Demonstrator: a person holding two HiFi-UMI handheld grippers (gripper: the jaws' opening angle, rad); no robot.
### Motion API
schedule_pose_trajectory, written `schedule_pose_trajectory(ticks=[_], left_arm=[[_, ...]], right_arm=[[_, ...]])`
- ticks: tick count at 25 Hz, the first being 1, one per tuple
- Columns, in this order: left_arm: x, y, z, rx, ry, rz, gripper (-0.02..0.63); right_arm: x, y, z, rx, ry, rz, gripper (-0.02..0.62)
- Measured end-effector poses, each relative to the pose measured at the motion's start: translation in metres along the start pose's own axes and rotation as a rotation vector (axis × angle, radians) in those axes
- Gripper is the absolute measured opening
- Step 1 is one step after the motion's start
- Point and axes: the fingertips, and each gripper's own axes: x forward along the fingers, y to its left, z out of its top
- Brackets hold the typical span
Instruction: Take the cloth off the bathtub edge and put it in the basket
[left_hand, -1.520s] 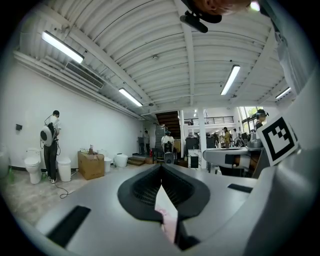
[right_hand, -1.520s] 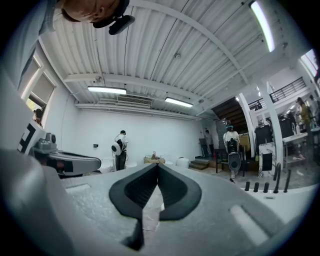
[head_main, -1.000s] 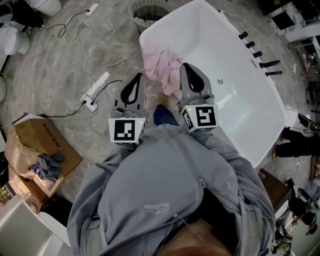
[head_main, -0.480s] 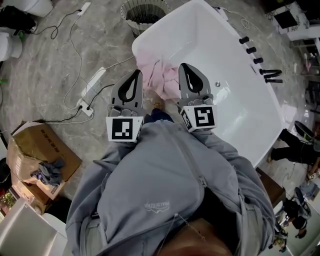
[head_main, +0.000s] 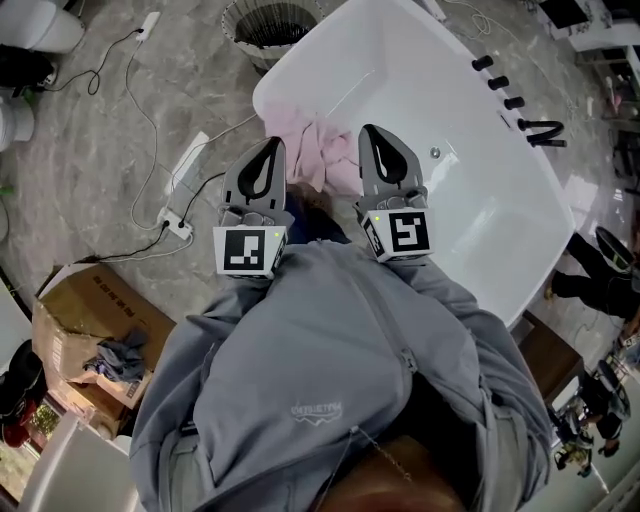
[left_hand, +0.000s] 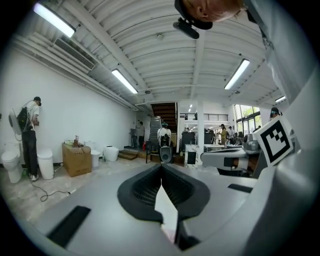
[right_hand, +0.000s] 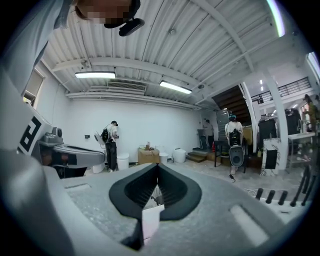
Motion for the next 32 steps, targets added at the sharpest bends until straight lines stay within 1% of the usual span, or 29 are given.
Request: schedule_pose_trajectory(ticks=[2, 7, 13, 17, 21, 24, 27, 32], left_arm=[[0.010, 0.005, 0.003, -0.015, -0.015, -0.011, 0.006], [0.028, 0.001, 0.003, -0.004, -0.025, -0.081, 0.006], [0.052, -0.002, -0.012, 0.013, 0.011, -0.138, 0.006], [0.060, -0.006, -0.031, 0.026, 0.058, -0.168, 0.006], [0.069, -0.008, -0.055, 0.043, 0.095, -0.200, 0.006], [0.077, -0.005, -0.080, 0.040, 0.126, -0.209, 0.006], [0.087, -0.003, -0.105, 0.054, 0.139, -0.226, 0.006], [0.101, 0.004, -0.145, 0.044, 0.193, -0.237, 0.006]], right_arm=[[0.003, -0.003, 0.002, -0.002, -0.010, -0.012, 0.003], [0.008, -0.015, -0.010, 0.026, 0.005, -0.062, 0.003], [0.015, -0.031, -0.036, 0.058, 0.046, -0.115, 0.003], [0.016, -0.041, -0.061, 0.062, 0.079, -0.136, 0.003], [0.020, -0.041, -0.089, 0.062, 0.104, -0.120, 0.003], [0.025, -0.039, -0.113, 0.059, 0.132, -0.100, 0.003], [0.028, -0.038, -0.138, 0.049, 0.162, -0.081, 0.003], [0.031, -0.033, -0.181, 0.043, 0.227, -0.051, 0.003]])
